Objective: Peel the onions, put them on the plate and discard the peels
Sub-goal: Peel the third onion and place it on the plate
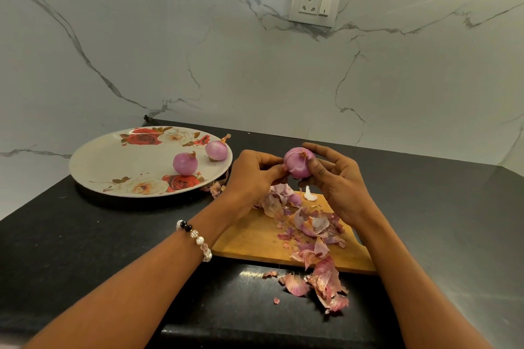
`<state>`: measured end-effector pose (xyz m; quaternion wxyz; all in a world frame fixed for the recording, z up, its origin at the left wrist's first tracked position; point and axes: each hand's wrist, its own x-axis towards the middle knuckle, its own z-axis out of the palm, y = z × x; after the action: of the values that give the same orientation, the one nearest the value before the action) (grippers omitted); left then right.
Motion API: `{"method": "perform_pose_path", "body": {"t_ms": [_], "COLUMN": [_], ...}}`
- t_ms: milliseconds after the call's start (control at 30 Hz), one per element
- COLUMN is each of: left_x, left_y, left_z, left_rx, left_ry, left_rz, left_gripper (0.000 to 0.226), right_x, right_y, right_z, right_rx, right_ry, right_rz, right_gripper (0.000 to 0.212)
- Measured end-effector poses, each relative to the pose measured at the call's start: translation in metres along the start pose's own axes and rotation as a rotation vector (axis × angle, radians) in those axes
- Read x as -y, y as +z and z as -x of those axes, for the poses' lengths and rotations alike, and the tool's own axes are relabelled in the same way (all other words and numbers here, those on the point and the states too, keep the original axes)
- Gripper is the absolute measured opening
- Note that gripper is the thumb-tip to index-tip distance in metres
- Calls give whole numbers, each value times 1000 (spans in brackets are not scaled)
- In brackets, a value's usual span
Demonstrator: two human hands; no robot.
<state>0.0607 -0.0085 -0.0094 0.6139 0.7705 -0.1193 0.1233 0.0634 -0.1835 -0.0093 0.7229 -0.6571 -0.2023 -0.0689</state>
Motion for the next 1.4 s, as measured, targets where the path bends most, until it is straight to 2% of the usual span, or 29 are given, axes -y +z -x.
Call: {"method": "perform_pose_path", "body": {"t_ms": [267,467,600,733,1033,1233,1400], "left_x": [1,2,4,3,2,2,5], "left_y": [-1,-5,-1,-1,-3,0,4], "left_z": [-1,-3,-4,-4,-2,1,2], "left_rx": [-79,-82,-66,-32,47,-47,-122], "left_ry": [170,151,143,108,124,182,201], "left_rz": [-318,-307,-352,-258,-187,-266,-319], "left_gripper": [17,18,15,27,17,15,19], "right_x": [1,3,2,3,5,7,3], "right_y": [1,-1,0,0,-1,3,6], "right_z": [1,-1,-1,-1,1,3,3], "right_rx": [-15,-71,-86,-74,-10,20,63], "right_ry": [69,155,195,203,210,200,183], "right_rz": [-68,-171,-178,-218,-256,-269,-240], "right_gripper": [38,23,25,26,28,39,39]}}
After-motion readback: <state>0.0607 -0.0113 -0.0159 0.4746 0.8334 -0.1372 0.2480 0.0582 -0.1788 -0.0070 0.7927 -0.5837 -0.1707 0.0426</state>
